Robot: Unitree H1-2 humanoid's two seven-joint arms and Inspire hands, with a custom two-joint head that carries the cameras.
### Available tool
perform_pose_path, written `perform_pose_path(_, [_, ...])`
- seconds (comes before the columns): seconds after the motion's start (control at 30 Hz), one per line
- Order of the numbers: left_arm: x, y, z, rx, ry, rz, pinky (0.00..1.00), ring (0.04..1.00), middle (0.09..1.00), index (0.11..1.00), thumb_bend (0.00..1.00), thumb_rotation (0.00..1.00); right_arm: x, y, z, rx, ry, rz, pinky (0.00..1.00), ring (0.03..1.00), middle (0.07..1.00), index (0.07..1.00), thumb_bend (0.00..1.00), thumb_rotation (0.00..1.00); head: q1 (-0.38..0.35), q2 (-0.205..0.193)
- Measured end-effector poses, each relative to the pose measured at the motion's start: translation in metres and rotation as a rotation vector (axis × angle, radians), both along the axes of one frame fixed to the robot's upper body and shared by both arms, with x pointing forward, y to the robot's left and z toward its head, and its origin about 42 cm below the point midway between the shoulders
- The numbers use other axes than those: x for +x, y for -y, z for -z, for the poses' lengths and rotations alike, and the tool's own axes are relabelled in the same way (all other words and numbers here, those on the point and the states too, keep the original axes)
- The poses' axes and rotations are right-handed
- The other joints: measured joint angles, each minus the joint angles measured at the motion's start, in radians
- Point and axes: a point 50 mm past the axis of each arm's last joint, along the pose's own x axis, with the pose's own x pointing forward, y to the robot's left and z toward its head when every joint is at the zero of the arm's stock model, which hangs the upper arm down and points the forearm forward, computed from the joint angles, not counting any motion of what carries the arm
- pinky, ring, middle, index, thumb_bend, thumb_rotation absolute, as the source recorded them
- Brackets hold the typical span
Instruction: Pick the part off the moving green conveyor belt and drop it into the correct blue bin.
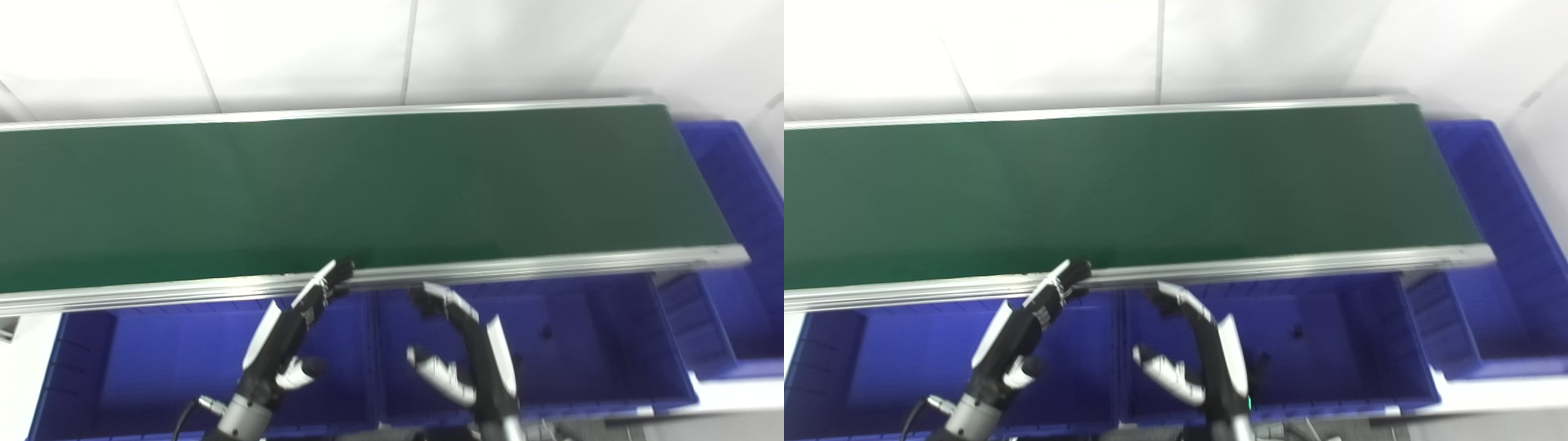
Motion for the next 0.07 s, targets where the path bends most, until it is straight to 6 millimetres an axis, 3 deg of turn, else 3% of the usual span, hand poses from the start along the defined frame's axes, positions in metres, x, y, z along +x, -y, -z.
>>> perform_pose_path(0.07, [-0.0001,0.0030,0.0004,0.001,0.001,0.000,0.81,0.885,0.891,0.876,0.94,0.93,0.0058,-0.0006,-0.0008,0.001,0.018,-0.008,0.64,0.717,0.762,0.716,0.72,0.77,0.003,-0.006])
